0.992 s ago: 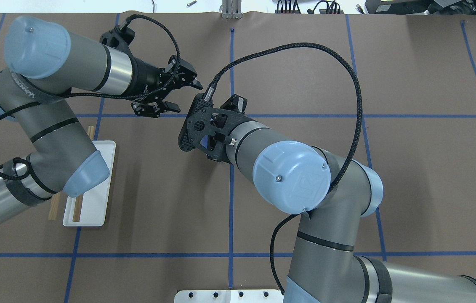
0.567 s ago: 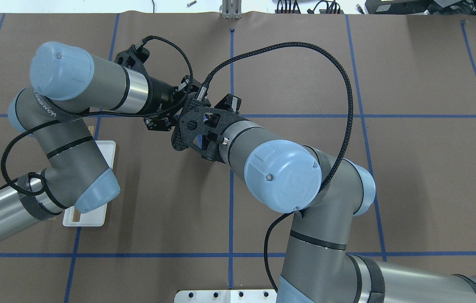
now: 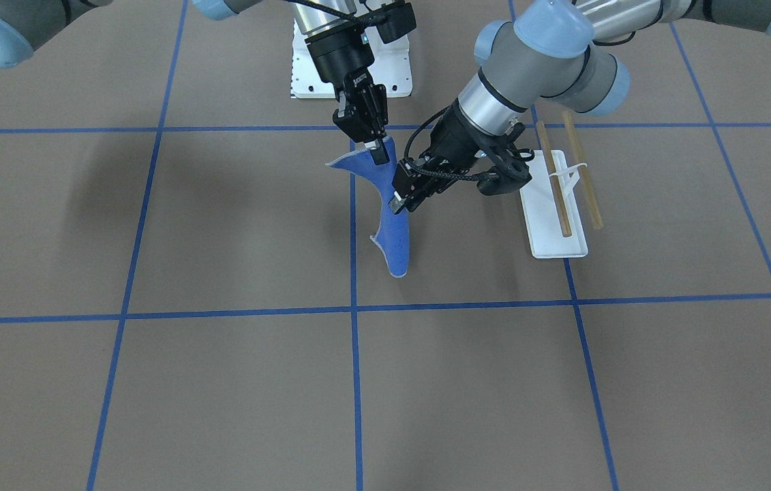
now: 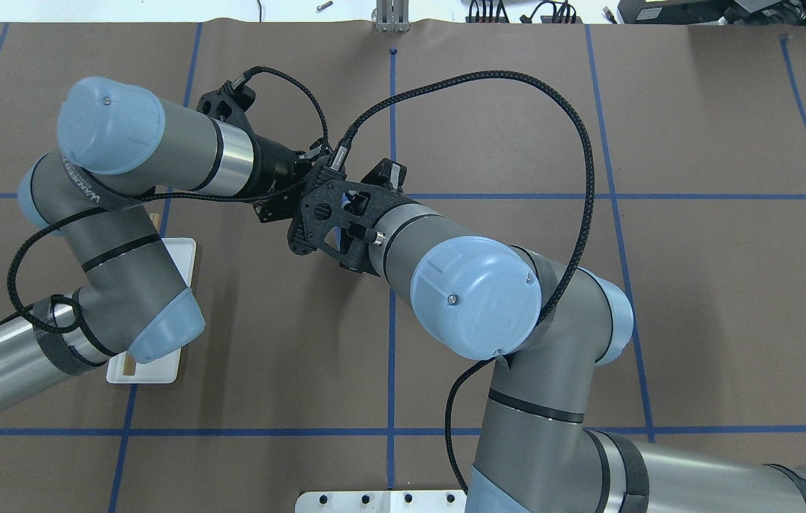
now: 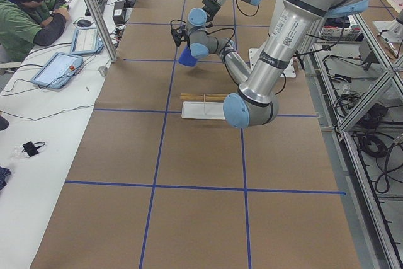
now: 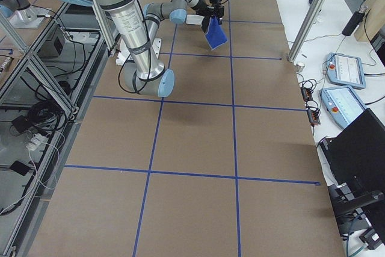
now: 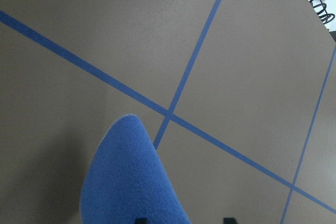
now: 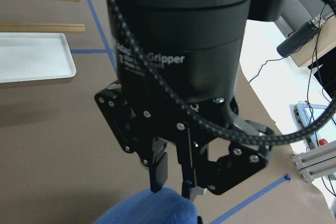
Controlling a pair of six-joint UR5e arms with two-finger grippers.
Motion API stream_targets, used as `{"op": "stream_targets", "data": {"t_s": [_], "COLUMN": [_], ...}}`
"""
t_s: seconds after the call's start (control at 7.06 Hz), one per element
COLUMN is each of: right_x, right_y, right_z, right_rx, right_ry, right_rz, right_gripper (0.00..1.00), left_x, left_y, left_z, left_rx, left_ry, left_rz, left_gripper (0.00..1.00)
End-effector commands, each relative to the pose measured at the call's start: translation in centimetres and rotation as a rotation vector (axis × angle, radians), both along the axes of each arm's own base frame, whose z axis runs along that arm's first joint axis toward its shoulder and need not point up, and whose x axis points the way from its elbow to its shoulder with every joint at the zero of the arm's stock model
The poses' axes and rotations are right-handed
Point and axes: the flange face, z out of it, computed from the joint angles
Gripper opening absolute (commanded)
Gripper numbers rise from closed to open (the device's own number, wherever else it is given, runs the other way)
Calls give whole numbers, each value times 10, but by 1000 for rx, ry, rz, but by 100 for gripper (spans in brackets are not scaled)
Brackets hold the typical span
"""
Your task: Hang towel on rack
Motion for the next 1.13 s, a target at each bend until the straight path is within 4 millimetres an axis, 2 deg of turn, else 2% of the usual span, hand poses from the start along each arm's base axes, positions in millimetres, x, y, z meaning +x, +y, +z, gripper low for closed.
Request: {"op": "stream_targets", "data": {"t_s": [0.0, 0.57, 0.71, 0.85, 0.99], "right_x": [0, 0, 1, 5, 11], "right_y": [1, 1, 2, 3, 3], "right_z": [0, 3, 2, 0, -3], "right_rx": [1, -8, -9, -10, -20], "right_ry": [-1, -6, -10, -21, -43], "right_rz": [-1, 0, -1, 2, 5], "right_gripper": [0, 0, 13, 50, 75], "left_x": [0, -2, -2, -3, -5], "left_y": [0, 1, 1, 0, -2], "left_z": [1, -1, 0, 0, 1], "left_rx": [-1, 3, 2, 2, 1], "left_ry": [-2, 3, 2, 2, 1], "left_rz": [0, 0, 0, -1, -6], "left_gripper": [0, 0, 0, 0, 0]}}
